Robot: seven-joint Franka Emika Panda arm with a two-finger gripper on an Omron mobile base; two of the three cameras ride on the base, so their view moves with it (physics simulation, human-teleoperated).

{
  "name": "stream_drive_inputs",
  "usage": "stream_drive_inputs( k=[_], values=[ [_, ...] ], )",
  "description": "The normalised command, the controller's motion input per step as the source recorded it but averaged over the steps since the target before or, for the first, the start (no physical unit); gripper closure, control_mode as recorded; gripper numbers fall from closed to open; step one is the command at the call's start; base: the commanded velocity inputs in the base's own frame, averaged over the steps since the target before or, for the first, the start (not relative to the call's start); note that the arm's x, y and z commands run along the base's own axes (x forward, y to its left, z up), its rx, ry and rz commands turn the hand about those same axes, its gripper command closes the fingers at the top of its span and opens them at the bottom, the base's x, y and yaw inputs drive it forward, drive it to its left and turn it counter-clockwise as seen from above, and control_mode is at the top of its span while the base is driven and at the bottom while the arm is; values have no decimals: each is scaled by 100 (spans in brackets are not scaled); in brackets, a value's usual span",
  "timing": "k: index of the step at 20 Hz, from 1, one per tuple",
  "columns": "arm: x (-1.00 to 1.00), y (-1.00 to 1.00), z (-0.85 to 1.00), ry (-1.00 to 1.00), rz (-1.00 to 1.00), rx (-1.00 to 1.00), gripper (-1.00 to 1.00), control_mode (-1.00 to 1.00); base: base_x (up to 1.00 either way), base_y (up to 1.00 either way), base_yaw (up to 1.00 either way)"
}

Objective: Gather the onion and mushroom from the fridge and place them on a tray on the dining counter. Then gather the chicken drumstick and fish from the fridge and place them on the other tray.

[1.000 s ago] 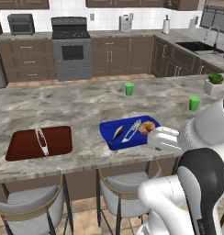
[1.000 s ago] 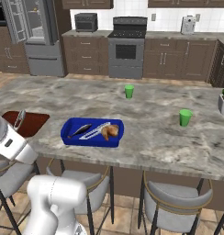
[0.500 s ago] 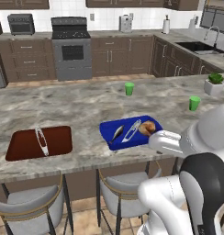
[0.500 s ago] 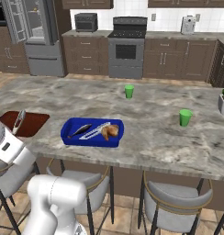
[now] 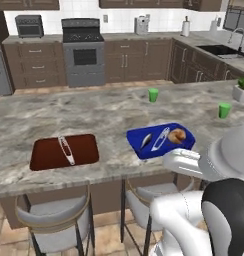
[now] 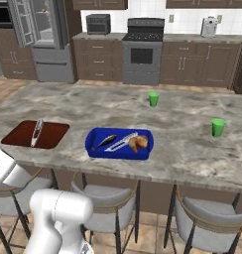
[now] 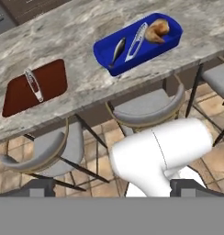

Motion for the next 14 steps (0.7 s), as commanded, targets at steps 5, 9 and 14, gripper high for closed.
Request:
stream_drive_inputs(
  k=[5,9,14],
  values=[
    [0,0,0,0,0,0,-100,100,2,100,0],
    [0,0,0,0,0,0,-100,100,7,100,-1],
    [0,0,0,0,0,0,-100,100,5,100,-1]
  ],
)
